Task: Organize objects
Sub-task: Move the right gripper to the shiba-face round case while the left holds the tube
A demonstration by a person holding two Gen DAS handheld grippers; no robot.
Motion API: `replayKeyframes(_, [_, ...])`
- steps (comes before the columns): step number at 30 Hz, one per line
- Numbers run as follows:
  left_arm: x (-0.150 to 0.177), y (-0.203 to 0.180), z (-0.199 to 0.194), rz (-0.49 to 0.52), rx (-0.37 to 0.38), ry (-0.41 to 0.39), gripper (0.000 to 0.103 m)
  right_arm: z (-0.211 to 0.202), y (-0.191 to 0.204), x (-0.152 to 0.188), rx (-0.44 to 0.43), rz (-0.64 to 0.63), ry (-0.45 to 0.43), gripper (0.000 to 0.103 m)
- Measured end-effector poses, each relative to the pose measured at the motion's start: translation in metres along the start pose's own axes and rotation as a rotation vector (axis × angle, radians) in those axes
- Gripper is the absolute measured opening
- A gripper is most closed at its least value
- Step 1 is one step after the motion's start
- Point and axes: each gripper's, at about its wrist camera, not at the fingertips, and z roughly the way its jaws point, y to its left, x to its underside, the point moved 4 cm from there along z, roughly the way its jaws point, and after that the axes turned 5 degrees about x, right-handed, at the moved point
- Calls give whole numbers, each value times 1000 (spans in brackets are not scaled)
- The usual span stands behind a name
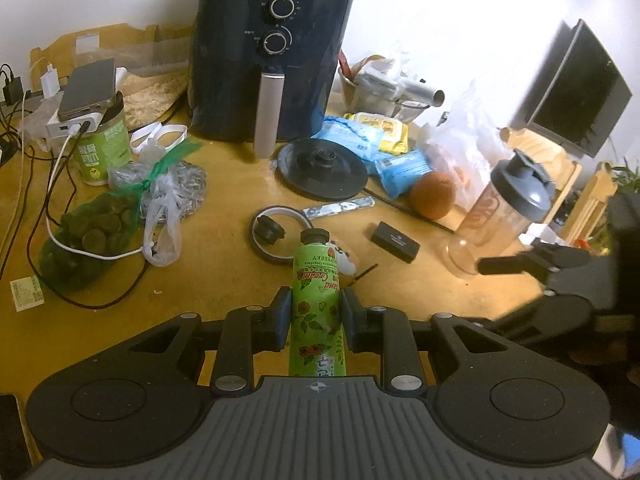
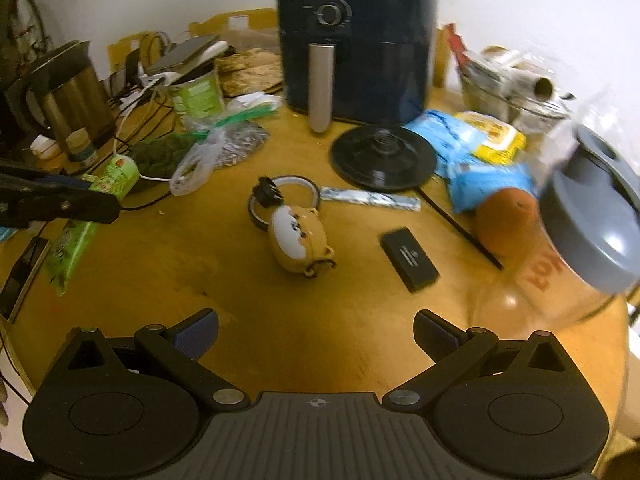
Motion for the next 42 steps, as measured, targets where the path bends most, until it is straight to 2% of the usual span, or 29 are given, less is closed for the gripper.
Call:
replayKeyframes(6, [3,0,-17,-11,11,-16,26,18,10,-12,-66,-60,-32,103])
replayKeyframes(13, [8,4,-32,-29,2,-20,26,44,17,-27,-83,-117,-46,101])
replayKeyframes(15, [10,5,-34,-33,1,-18,26,52,19,-31,-84,-136,-44,95])
replayKeyframes(20, [17,9,-41,-52,-6,-15,26,71,16,-39,-86,-156,-38,91])
replayKeyframes(27, [25,18,-48,-95,-25,-14,26,101,14,-47,-91,-190,-1,80])
replayKeyframes(33, [30,27,-53,-130,-45,-16,26,126,17,-48,-103,-228,41,63])
replayKeyframes(42, [33,31,-55,-154,-57,-16,26,148,22,-49,-105,-223,76,58])
